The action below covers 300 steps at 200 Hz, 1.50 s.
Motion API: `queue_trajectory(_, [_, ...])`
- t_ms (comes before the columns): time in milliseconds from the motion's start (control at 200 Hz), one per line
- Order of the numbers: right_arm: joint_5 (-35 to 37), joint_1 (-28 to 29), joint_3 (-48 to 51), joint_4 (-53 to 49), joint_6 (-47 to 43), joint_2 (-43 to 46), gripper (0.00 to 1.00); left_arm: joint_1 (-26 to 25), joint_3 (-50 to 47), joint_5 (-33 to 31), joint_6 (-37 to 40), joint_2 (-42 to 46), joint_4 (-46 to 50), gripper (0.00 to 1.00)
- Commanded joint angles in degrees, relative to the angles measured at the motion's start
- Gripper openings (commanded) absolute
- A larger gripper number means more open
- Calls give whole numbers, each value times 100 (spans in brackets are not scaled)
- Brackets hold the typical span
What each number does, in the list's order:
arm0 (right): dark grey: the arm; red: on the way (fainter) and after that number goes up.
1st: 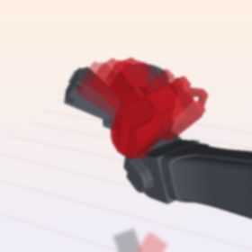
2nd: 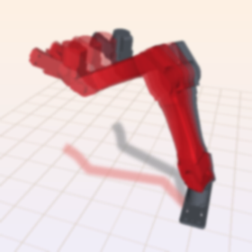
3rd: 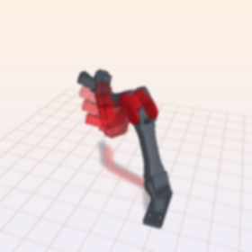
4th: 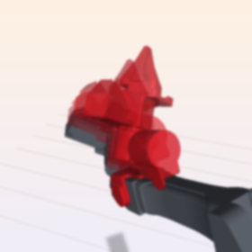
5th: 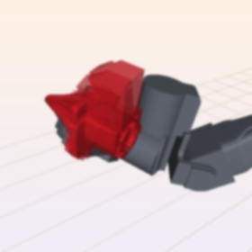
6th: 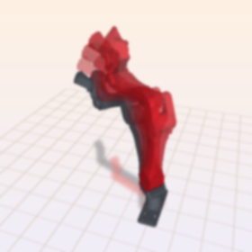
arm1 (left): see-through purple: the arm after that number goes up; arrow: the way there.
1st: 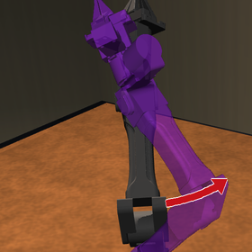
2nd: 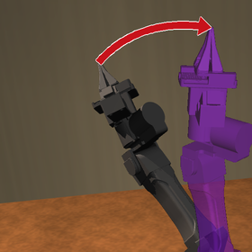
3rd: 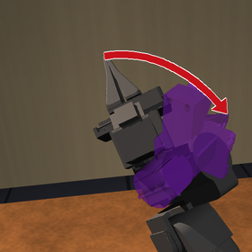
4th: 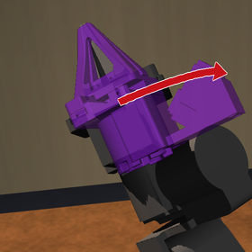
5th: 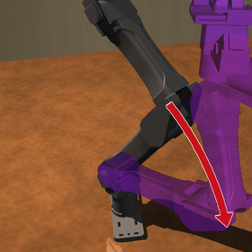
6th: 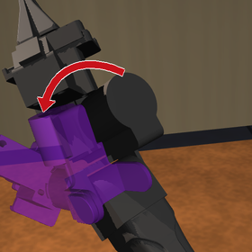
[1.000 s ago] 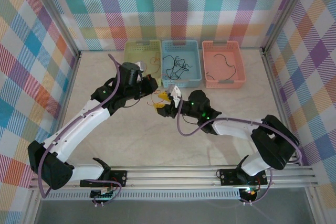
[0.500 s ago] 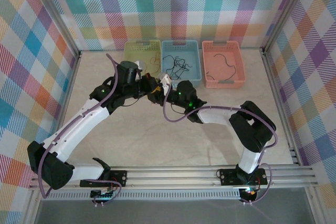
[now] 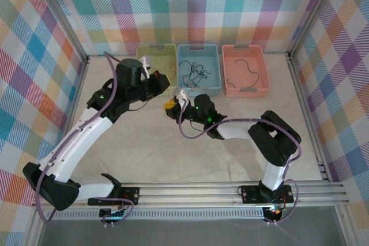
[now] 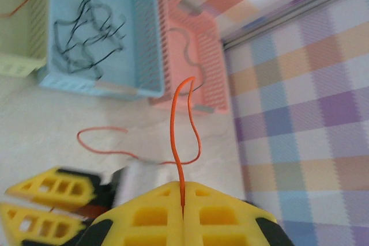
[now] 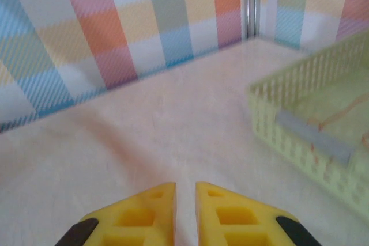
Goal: Untangle the cables
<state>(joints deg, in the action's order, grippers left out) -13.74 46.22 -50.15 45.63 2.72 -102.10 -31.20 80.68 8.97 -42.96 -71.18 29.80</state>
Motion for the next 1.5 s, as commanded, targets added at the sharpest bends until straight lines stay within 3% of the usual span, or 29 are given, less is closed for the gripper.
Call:
queue_trajectory(0, [140,28,290,-414,-283,266,17,129,394,162,15,314,-190,0])
queue_trajectory(295, [503,4,770,-906,-883,841,18,810,842,238,118,407,165,0])
queue_trajectory(385, [673,-80,832,-1293,-1070,977,21,1010,1070,-54,325,360,282,0])
queue_trajectory(510, [906,-178,994,-1317,-1122,1148,53,1294,1524,-353,599,-54,544,0])
queue_trajectory(615, [869,-276,1436,-522,-889,1387,64,1542,1857,-273,657,-536,477,0])
queue_trajectory(1005, [952,-341,1526,-648,-588,1573,65,1907,3303,179,867,-2854,179,0])
queue_trajectory(1495, [942,-342,1511,-678,-576,1571,65,2072,3968,-163,935,-4993,-26,0])
